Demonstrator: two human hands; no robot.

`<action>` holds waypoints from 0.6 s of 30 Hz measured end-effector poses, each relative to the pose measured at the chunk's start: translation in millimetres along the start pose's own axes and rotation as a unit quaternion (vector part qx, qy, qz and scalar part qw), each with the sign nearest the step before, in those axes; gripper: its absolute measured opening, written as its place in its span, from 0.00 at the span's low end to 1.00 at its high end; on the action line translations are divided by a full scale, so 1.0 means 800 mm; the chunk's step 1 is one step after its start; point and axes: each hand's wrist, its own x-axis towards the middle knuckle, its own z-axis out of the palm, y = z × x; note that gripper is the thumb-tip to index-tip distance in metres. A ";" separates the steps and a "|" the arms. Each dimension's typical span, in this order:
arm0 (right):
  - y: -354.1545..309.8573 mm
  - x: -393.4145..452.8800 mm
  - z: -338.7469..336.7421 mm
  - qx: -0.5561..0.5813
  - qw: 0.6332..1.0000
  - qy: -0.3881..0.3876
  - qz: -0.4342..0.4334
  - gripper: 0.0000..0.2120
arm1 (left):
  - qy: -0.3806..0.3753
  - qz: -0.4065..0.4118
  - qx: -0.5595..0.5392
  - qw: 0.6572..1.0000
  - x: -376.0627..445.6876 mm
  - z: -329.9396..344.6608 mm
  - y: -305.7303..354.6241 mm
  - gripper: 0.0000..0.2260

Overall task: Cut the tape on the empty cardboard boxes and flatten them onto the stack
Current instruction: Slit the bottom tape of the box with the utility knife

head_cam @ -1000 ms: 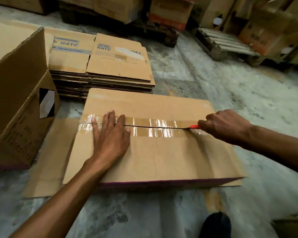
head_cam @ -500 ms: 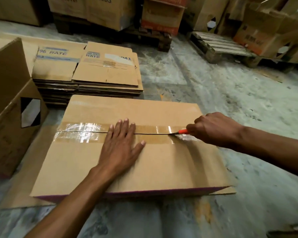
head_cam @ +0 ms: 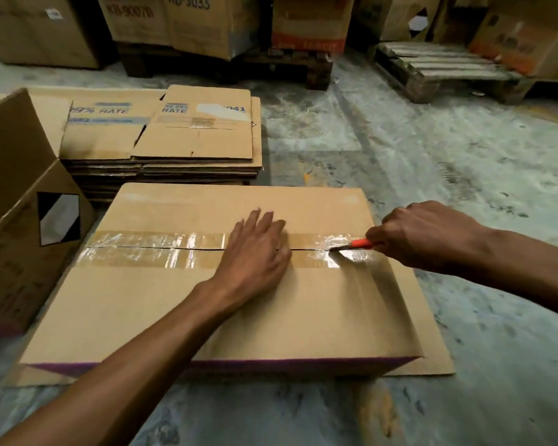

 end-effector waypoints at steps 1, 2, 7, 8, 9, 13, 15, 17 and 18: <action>0.002 0.000 0.002 0.002 1.000 0.000 -0.002 0.13 | -0.014 0.011 -0.009 1.000 0.009 0.007 0.014 0.24; 0.005 -0.001 0.004 0.006 1.000 -0.002 -0.003 0.13 | -0.028 0.011 -0.009 1.000 0.014 0.015 0.023 0.25; 0.032 -0.020 0.010 0.021 1.000 -0.011 0.009 0.13 | -0.062 0.003 0.012 0.998 0.015 0.035 0.013 0.29; 0.036 -0.026 0.011 0.024 1.000 -0.010 0.009 0.14 | -0.065 0.005 0.012 0.998 0.015 0.035 0.010 0.29; 0.039 -0.029 0.014 0.027 1.000 -0.007 0.006 0.14 | -0.062 0.007 0.014 0.998 0.015 0.036 0.008 0.29; 0.051 -0.033 0.016 0.037 0.999 -0.013 0.001 0.13 | -0.057 0.011 0.015 0.998 0.017 0.037 0.009 0.29; 0.062 -0.040 0.014 0.024 0.999 -0.036 0.008 0.13 | -0.060 0.013 0.014 0.998 0.018 0.038 0.007 0.29; 0.072 -0.051 0.012 0.015 0.998 -0.055 0.012 0.13 | -0.054 0.014 0.018 0.998 0.019 0.040 0.006 0.30; 0.073 -0.056 0.014 0.013 0.998 -0.058 0.011 0.13 | -0.050 0.014 0.021 0.998 0.019 0.041 0.006 0.31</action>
